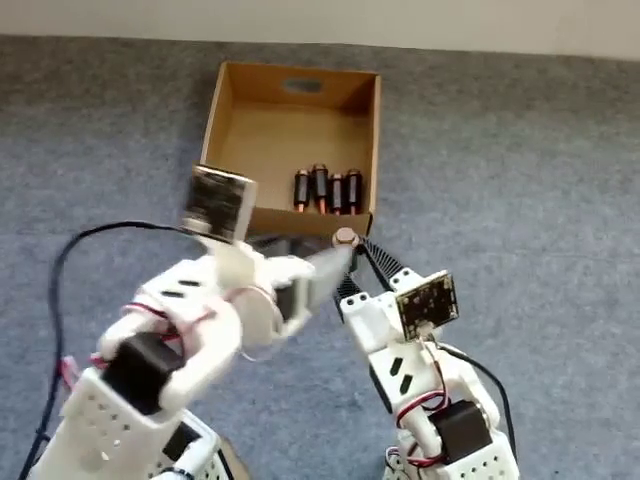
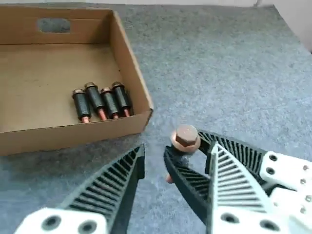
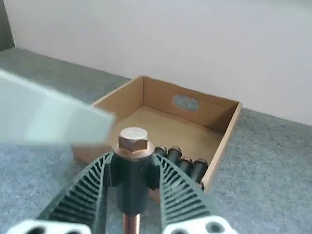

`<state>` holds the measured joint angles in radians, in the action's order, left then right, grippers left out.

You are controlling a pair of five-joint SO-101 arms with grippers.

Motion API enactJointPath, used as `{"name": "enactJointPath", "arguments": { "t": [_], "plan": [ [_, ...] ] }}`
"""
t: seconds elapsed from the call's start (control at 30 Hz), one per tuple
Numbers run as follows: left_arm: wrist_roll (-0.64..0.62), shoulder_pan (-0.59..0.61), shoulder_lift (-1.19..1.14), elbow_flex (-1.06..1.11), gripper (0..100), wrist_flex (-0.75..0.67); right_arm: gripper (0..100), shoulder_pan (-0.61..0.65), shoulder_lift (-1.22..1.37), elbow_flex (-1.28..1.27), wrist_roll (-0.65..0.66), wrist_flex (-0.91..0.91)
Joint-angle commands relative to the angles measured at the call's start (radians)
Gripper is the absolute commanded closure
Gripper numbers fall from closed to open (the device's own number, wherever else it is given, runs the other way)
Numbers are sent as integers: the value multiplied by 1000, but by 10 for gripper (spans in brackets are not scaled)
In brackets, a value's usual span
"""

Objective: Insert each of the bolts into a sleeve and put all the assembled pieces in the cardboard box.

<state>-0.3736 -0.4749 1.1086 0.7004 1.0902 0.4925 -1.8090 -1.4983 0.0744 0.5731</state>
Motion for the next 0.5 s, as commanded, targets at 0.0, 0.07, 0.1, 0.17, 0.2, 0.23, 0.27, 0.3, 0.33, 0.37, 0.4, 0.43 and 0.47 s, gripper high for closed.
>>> {"name": "enactJointPath", "arguments": {
  "t": [0.0,0.07,0.1,0.17,0.2,0.23,0.27,0.3,0.33,0.37,0.4,0.43,0.47],
  "plan": [
    [-11,177,2,-133,783,95,991,-12,-13,7,-11,-21],
    [-11,283,2,-143,828,149,991,-12,-13,8,-11,-21],
    [-8,329,1,-136,870,172,991,-12,-13,8,-11,-21],
    [-5,404,-7,-76,987,196,991,-12,-13,8,-11,-21],
    [-5,435,-7,-25,995,196,991,-12,-13,8,-11,-21],
    [-5,455,-7,33,970,183,991,-12,-13,8,-11,-21],
    [-5,475,-4,94,960,161,991,-10,-13,8,-11,-21],
    [-5,492,-1,159,960,129,991,-10,-13,8,-11,-21],
    [-5,509,1,225,960,92,991,-10,-13,8,-11,-21],
    [-5,527,1,294,960,57,991,-10,-13,7,-11,-21],
    [-5,545,-1,364,960,17,991,-10,-13,7,-11,-21],
    [-3,562,-1,430,960,-28,991,-10,-13,7,-11,-21],
    [-2,576,1,490,960,-75,991,-10,-13,7,-11,-24]
  ]
}}
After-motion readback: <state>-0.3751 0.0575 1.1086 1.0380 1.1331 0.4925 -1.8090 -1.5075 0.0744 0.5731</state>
